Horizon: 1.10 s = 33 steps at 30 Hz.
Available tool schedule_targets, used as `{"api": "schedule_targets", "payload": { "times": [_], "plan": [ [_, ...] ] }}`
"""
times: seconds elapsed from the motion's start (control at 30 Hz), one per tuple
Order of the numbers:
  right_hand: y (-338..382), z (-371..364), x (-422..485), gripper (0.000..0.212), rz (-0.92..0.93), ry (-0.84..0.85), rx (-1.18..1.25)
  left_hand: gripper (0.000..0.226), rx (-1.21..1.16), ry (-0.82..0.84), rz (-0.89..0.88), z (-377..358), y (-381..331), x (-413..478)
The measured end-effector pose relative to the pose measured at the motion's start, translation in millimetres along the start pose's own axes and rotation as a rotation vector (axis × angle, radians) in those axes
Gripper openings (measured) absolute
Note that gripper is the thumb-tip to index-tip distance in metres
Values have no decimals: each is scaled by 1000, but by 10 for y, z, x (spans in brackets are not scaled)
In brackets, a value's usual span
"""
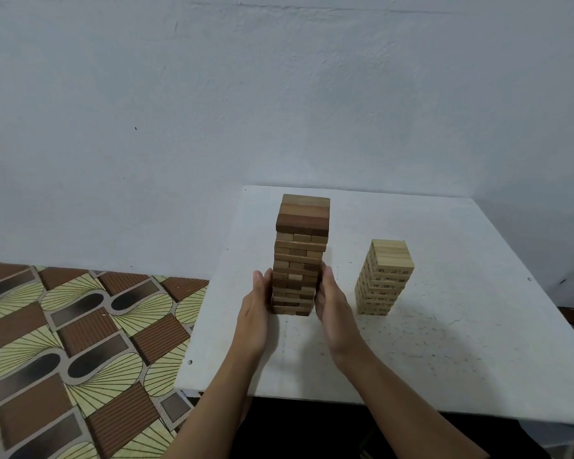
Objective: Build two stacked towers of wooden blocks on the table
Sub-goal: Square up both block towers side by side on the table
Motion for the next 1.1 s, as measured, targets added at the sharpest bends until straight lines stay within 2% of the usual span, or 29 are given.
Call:
{"api": "schedule_targets", "payload": {
  "times": [0.4,1.1],
  "plan": [
    [-254,37,39,54,-108,-59,56,58,19,-34,27,-1,60,101],
    [-344,-24,65,52,-106,-37,18,56,75,-24,44,-4,36,95]
  ]
}}
Point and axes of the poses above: each hand's wrist, its own x-axis towards the middle knuckle, its own z-axis out of the back of the hand, y = z × x, the point moved 9 cm from there along x, towards the middle knuckle, and after that the axes turned 15 degrees about z, right-handed, at the moved point
